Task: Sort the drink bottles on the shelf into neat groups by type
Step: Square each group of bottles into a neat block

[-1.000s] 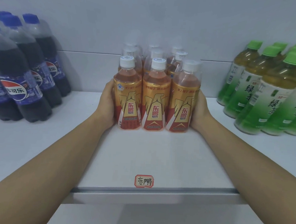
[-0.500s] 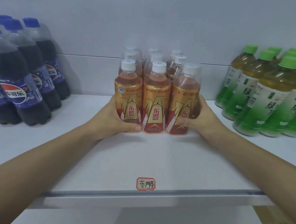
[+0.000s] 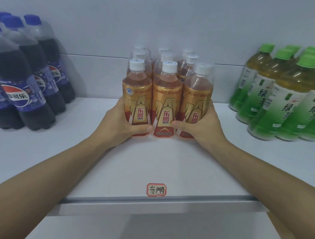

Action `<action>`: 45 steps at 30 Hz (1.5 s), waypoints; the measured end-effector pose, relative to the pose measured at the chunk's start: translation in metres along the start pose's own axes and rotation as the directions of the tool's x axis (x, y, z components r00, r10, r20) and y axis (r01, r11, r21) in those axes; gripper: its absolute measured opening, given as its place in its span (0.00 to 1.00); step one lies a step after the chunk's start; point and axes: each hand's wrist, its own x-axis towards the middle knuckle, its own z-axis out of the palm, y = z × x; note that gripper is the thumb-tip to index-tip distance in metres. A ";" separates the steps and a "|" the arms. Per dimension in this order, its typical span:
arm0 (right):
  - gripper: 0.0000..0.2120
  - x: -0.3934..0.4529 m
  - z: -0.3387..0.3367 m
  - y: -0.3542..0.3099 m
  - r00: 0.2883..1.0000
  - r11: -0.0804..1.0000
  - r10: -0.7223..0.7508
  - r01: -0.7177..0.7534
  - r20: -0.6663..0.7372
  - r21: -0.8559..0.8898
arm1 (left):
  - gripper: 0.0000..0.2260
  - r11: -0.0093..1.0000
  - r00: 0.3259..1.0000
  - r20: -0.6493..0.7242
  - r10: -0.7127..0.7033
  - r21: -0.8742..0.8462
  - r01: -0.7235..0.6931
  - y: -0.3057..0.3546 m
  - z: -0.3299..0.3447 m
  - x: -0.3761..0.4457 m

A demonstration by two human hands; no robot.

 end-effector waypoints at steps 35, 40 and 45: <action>0.32 -0.056 -0.105 -0.023 0.968 0.660 -0.160 0.250 0.192 -0.709 | 0.38 0.842 0.915 0.365 -0.169 0.537 -0.059 0.083 -0.011 -0.076; 0.20 -0.071 -0.162 -0.025 0.961 0.635 -0.190 0.276 0.200 -0.722 | 0.19 0.945 0.890 0.455 0.010 0.287 -0.158 0.108 0.060 -0.041; 0.11 -0.080 -0.227 -0.013 0.974 0.699 -0.186 0.224 0.130 -0.679 | 0.05 0.993 0.931 0.356 -0.081 0.111 0.044 0.104 0.070 -0.018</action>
